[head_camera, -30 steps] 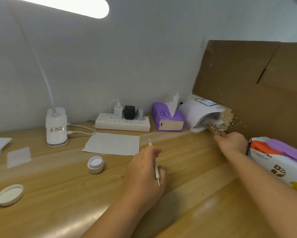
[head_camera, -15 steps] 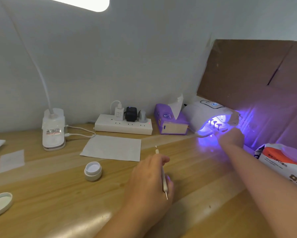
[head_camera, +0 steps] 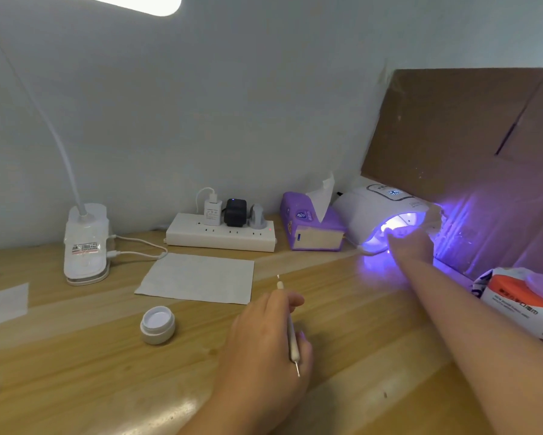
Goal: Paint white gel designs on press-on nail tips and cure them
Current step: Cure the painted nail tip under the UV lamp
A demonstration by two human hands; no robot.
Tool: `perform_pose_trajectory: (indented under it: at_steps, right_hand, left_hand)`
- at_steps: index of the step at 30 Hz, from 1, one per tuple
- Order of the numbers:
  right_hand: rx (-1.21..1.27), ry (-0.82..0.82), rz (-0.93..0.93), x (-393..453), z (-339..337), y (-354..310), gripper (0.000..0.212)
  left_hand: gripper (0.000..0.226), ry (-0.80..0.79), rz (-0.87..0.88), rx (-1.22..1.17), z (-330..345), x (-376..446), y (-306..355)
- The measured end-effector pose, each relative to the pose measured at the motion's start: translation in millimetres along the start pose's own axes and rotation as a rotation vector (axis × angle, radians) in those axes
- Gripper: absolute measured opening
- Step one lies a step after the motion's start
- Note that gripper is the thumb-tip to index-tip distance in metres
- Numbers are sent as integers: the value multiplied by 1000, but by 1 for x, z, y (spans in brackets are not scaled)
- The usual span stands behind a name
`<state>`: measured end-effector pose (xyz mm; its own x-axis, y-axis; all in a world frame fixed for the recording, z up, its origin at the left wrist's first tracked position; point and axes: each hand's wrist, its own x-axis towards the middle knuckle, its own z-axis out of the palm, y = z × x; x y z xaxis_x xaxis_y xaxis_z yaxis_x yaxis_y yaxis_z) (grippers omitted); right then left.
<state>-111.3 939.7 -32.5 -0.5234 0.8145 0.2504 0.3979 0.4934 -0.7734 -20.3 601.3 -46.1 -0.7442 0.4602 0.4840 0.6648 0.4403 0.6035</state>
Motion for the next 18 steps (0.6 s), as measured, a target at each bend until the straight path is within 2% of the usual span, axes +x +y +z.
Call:
perform_pose_trajectory:
  at_steps: [5,7,11,14,18]
  right_hand:
    - [-19,218,-276,-1,-29,-15,11]
    - [-58,227,-377,8,-37,-24,18]
    - [-361,-56,-373,26,-31,-32,49]
    - [-526,-162,-324,34,-24,-40,56]
    - [-818,-313,-306,46,-32,-62,75]
  left_hand:
    - [39,-5,-11,7,-1,0,2]
    - [39,-3,-25,0,-1,0,2]
    - [36,13,-30,-10,0,0,0]
    - [36,19,-29,-9,1,1,1]
    - [36,23,-18,-11,2,1,-2]
